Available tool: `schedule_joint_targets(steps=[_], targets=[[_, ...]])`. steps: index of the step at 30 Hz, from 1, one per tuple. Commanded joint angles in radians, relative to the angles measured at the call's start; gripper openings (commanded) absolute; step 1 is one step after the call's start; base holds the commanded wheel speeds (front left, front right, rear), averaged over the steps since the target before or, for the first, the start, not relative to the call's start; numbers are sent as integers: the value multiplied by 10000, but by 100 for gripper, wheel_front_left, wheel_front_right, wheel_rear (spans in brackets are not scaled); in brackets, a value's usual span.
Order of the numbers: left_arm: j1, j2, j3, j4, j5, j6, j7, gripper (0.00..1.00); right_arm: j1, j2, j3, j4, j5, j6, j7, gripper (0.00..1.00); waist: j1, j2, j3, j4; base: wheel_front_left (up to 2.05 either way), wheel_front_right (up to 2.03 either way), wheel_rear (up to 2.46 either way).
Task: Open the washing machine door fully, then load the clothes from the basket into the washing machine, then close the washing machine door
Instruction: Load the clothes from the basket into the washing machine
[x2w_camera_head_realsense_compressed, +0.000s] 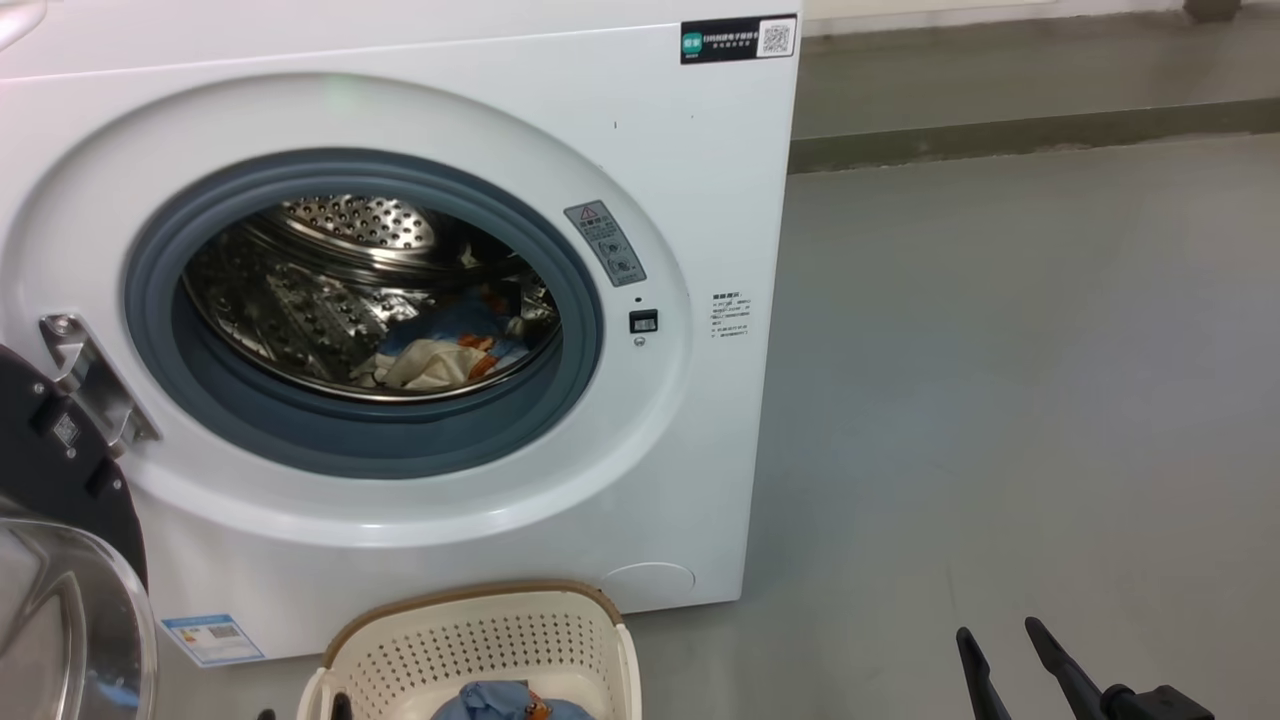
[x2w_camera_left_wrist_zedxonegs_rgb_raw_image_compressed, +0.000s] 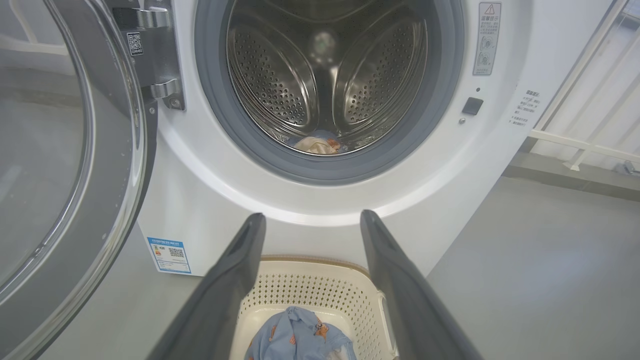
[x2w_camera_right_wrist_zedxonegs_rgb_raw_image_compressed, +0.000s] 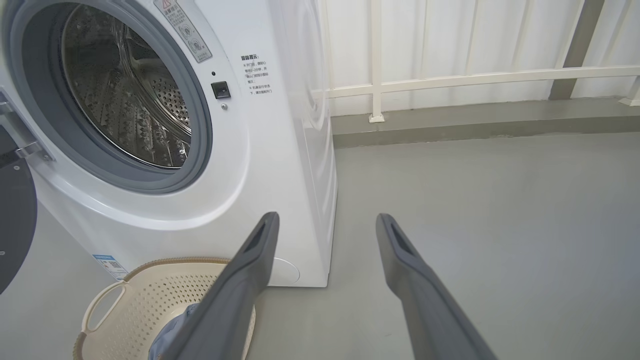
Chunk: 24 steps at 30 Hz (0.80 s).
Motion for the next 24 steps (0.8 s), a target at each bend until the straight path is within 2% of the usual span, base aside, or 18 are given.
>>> schedule_joint_targets(steps=[1, 15, 24], targets=[[-137, 82, 353, -291, -61, 60, -64, 100, -203, -202, 201, -243, -129, 14, -48, 100, 0, -1, -23, -17, 0, 0, 0], [-102, 82, 355, -298, -74, 147, -65, 100, -255, -149, 282, -292, -134, 14, -48, 100, 0, -1, 137, -264, 0, 0, 0], [-562, 82, -219, 496, -237, 168, -65, 100, -398, -60, 399, -290, -94, 14, -48, 100, 0, -1, 550, -601, 0, 0, 0]])
